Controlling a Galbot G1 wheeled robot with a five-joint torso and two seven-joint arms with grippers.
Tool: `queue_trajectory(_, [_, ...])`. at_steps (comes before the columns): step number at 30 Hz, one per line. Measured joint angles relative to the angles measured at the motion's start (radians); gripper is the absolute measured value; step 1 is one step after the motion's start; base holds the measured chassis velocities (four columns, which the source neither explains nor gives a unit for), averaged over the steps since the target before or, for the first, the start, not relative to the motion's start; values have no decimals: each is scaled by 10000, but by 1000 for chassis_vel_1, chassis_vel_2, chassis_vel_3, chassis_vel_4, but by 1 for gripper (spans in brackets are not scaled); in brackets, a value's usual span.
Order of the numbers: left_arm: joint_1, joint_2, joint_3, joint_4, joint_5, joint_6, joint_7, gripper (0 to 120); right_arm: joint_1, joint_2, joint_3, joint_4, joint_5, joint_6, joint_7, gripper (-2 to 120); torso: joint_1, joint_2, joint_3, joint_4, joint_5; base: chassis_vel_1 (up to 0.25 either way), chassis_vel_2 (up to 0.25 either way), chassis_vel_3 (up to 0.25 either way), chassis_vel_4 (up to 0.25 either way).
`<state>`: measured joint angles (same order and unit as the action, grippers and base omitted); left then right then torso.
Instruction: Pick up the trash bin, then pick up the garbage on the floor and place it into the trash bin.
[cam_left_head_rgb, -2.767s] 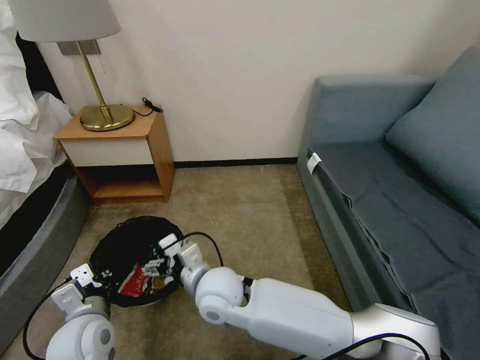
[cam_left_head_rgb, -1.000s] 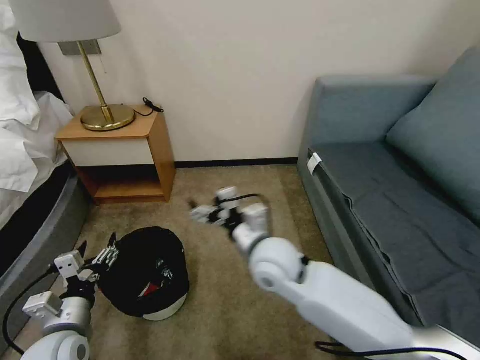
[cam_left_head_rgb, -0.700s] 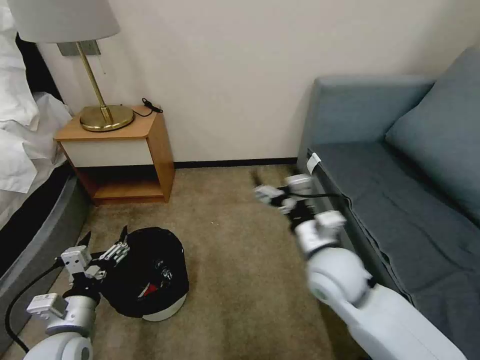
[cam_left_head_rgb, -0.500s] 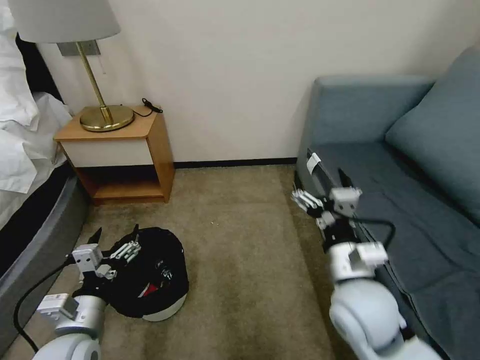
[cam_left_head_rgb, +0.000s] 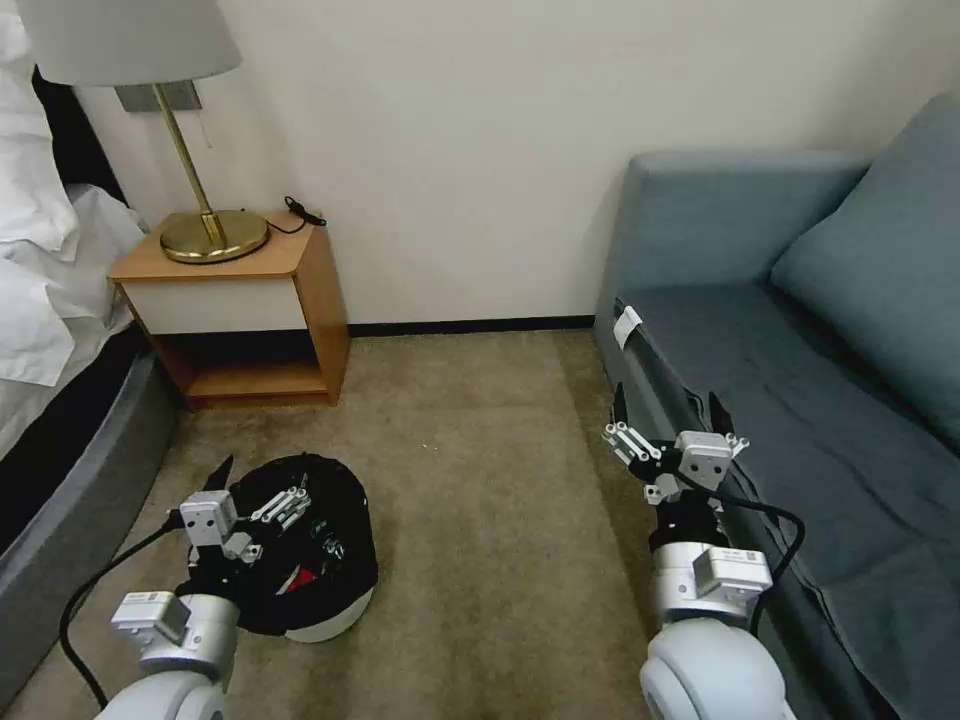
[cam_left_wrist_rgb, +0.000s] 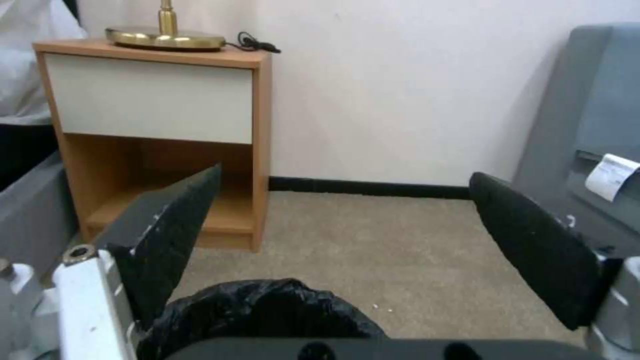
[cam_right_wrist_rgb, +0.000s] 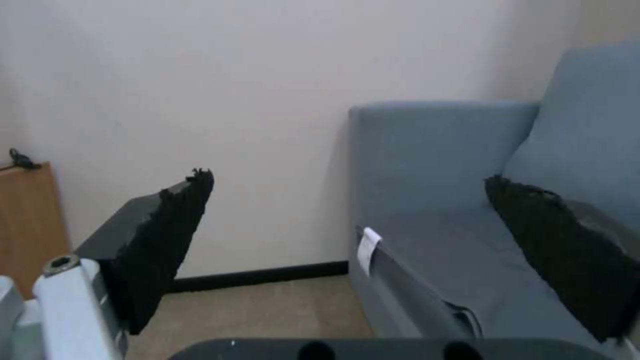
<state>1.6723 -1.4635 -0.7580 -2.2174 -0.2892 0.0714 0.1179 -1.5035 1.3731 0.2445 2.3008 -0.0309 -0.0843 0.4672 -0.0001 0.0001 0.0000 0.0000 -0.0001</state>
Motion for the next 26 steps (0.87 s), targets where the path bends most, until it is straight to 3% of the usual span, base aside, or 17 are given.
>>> queue_trajectory(26, [70, -42, 70, 44, -19, -180, -204, 100, -237, 42, -142, -67, 108, 17, -212, 100, 0, 0, 0, 0, 0, 0, 0, 0, 0])
